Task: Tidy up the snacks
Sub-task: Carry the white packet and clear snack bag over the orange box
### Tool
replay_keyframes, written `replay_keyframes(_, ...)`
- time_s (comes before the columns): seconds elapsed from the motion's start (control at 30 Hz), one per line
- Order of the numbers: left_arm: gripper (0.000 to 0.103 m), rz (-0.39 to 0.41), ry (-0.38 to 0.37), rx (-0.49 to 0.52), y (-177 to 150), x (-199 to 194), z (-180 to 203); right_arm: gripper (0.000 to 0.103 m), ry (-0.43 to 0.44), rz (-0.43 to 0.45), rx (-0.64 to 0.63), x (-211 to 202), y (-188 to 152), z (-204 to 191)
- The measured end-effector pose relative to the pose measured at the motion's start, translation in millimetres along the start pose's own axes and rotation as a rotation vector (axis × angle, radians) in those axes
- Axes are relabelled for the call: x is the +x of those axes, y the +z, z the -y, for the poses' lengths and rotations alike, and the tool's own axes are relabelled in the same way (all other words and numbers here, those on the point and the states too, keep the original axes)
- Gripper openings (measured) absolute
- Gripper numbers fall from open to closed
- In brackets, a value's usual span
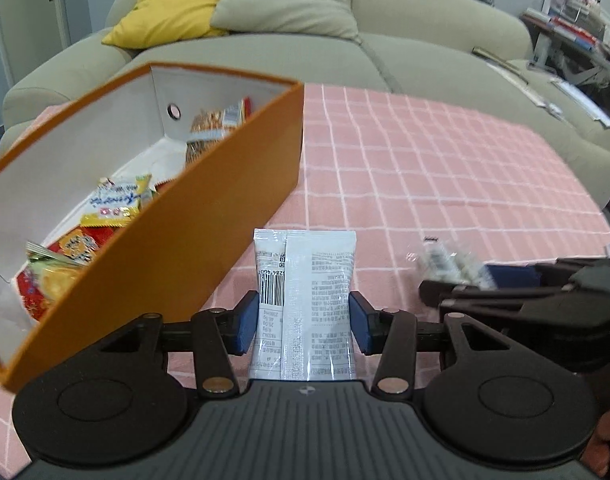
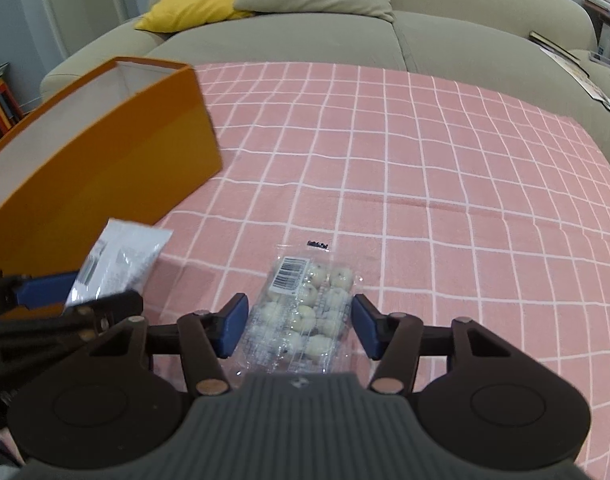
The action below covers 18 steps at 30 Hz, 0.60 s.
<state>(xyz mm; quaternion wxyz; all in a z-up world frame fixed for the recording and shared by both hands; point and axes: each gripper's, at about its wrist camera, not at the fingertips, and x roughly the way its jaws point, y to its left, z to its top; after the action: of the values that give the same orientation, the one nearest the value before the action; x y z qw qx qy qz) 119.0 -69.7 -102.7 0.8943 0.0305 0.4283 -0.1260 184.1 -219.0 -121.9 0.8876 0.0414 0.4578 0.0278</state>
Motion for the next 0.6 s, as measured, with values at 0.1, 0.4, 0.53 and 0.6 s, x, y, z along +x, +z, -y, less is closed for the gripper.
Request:
replay_keyframes(0.1,0.053,0.013,0.006,-0.015,2,-17,-3,0.054,0.011,0.024,-0.018,-17,-4,-5)
replay_keyframes(0.4,0.053,0.103,0.001,-0.055,11,-71,-21,0.054,0.067,0.123,-0.084,-65,5,-31)
replay_keyframes(0.53,0.053,0.117,-0.008,-0.101,20,-89,-43,0.054,0.100,0.175,-0.137,-87,16,-47)
replay_keyframes(0.6,0.053,0.125,-0.007,-0.120,26,-96,-57,0.054,0.122,0.192,-0.162,-94,24,-57)
